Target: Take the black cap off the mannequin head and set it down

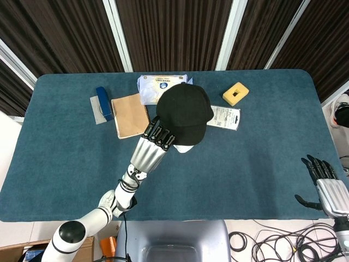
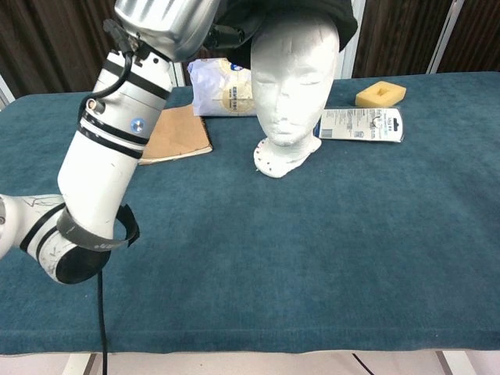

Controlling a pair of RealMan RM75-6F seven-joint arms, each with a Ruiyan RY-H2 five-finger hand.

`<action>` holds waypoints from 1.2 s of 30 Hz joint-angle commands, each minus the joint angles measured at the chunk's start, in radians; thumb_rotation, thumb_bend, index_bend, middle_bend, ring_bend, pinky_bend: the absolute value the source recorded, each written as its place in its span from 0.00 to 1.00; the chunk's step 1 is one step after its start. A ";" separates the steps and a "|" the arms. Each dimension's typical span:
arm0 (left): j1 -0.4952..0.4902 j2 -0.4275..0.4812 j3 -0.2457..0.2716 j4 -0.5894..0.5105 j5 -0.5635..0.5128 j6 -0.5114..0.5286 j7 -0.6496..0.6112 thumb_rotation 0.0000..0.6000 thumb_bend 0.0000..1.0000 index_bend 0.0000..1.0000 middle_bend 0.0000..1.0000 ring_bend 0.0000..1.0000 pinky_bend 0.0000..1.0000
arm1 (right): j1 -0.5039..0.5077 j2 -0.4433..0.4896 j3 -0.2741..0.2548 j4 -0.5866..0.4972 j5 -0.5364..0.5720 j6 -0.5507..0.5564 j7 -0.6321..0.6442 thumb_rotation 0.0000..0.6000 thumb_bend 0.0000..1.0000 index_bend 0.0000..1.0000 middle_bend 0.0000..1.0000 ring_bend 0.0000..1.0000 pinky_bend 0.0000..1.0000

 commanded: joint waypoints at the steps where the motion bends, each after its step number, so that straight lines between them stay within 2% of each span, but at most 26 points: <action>1: -0.009 0.017 -0.010 -0.011 -0.005 0.010 0.009 1.00 0.56 0.69 0.75 0.58 0.36 | 0.001 -0.001 0.000 -0.001 0.000 -0.001 -0.002 1.00 0.13 0.00 0.00 0.00 0.01; 4: -0.027 0.066 -0.045 -0.027 -0.031 0.008 0.030 1.00 0.56 0.69 0.75 0.58 0.36 | 0.002 -0.001 -0.001 -0.003 0.001 -0.004 -0.007 1.00 0.13 0.00 0.00 0.00 0.01; 12: -0.010 0.157 -0.066 -0.110 -0.060 0.021 0.063 1.00 0.55 0.69 0.75 0.58 0.36 | -0.001 0.000 0.000 -0.004 0.001 0.001 -0.007 1.00 0.13 0.00 0.00 0.00 0.01; 15: 0.051 0.205 -0.031 -0.190 -0.051 0.043 0.074 1.00 0.55 0.69 0.75 0.58 0.36 | -0.001 0.000 0.000 -0.004 0.001 0.003 -0.008 1.00 0.13 0.00 0.00 0.00 0.01; 21: 0.238 0.328 0.093 -0.367 -0.021 0.076 0.125 1.00 0.55 0.69 0.75 0.58 0.36 | -0.002 -0.002 0.000 -0.008 0.002 0.005 -0.017 1.00 0.13 0.00 0.00 0.00 0.01; 24: 0.310 0.357 0.140 -0.399 -0.009 0.095 0.135 1.00 0.55 0.69 0.75 0.58 0.36 | -0.002 -0.005 0.000 -0.011 0.000 0.007 -0.026 1.00 0.13 0.00 0.00 0.00 0.01; 29: 0.411 0.335 0.208 -0.336 0.010 0.118 0.103 1.00 0.54 0.69 0.76 0.58 0.36 | 0.001 -0.014 -0.003 -0.017 -0.003 0.004 -0.052 1.00 0.13 0.00 0.00 0.00 0.01; 33: 0.455 0.275 0.245 -0.213 0.028 0.109 0.066 1.00 0.52 0.69 0.74 0.59 0.36 | 0.004 -0.021 -0.003 -0.023 -0.002 -0.001 -0.072 1.00 0.13 0.00 0.00 0.00 0.01; 35: 0.473 0.249 0.252 -0.163 0.017 0.074 0.067 1.00 0.48 0.64 0.66 0.56 0.35 | 0.005 -0.022 -0.002 -0.026 -0.002 0.000 -0.079 1.00 0.13 0.00 0.00 0.00 0.01; 36: 0.487 0.236 0.257 -0.143 0.007 0.044 0.061 1.00 0.45 0.57 0.60 0.52 0.34 | 0.006 -0.024 -0.001 -0.027 -0.001 0.000 -0.083 1.00 0.13 0.00 0.00 0.00 0.01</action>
